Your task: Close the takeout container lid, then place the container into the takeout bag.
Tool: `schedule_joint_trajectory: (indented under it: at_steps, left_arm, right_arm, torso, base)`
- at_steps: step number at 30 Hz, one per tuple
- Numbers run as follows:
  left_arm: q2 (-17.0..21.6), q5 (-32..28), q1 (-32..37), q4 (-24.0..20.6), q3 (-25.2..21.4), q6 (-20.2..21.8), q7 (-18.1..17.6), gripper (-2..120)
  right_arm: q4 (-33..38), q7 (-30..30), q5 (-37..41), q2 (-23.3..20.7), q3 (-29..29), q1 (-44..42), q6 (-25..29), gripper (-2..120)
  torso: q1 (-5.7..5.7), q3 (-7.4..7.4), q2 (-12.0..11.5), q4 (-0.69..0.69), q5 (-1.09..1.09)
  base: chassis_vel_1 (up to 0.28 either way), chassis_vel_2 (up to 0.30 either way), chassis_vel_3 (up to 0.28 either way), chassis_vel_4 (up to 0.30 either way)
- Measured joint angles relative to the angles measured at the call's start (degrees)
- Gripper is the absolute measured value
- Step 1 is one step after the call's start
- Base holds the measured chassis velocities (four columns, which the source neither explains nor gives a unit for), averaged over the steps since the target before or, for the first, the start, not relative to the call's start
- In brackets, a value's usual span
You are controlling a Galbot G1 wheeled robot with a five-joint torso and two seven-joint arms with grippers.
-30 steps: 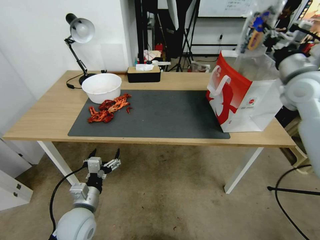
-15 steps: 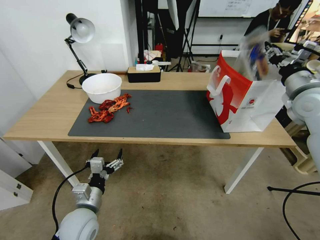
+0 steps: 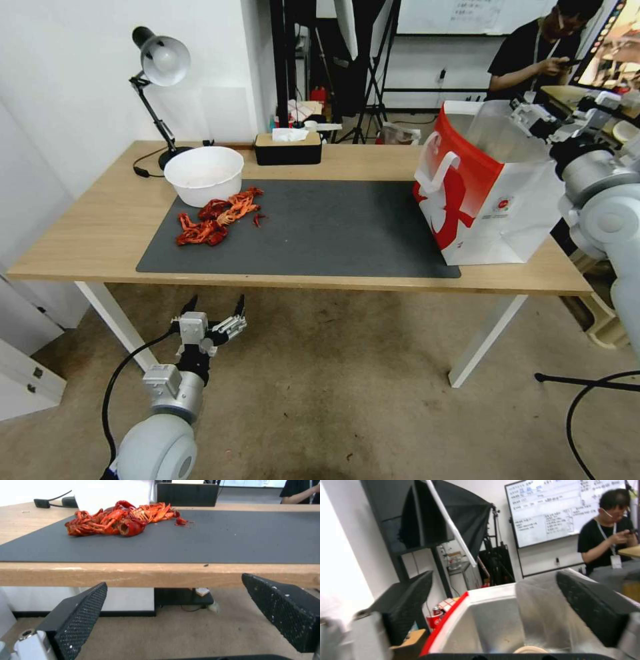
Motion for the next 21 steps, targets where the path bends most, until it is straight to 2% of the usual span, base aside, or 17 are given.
schedule_joint_trajectory:
  at_steps: [7,11,16,19,21]
  left_arm:
    - [-0.3,-1.2,-0.4,0.4,-0.2,-0.7,1.1,100]
    - [-0.8,-1.5,-0.6,0.9,-0.4,-1.2,1.5,100]
    - [-1.0,-1.6,-0.3,1.0,-0.7,-1.6,2.2,100]
    - [-1.4,-1.9,-0.1,1.1,-1.1,-2.3,3.1,100]
    - [-1.5,-1.8,-0.1,1.1,-1.1,-2.5,3.2,100]
  right_arm:
    - [5.3,-4.1,-4.7,-0.8,-0.3,-5.7,4.6,100]
    - [8.7,-8.4,-12.1,-1.0,1.0,-13.0,10.1,100]
    - [11.3,-10.0,-15.4,-0.7,3.2,-18.0,12.1,100]
    - [15.5,-11.9,-20.3,2.0,6.4,-28.3,14.7,100]
    - [16.3,-12.3,-21.6,3.2,7.2,-31.1,15.6,100]
  torso:
    - [0.00,0.00,0.0,0.00,-0.01]
    - [0.00,0.00,0.0,-0.01,0.02]
    - [-0.01,0.00,0.0,-0.01,-0.01]
    - [-0.01,-0.01,0.0,0.01,0.01]
    - [0.00,-0.01,0.0,0.00,0.02]
  base:
    - [0.000,0.000,0.000,0.000]
    - [0.000,0.000,0.000,0.000]
    - [0.000,0.000,0.000,0.000]
    - [0.000,0.000,0.000,0.000]
    - [0.000,0.000,0.000,0.000]
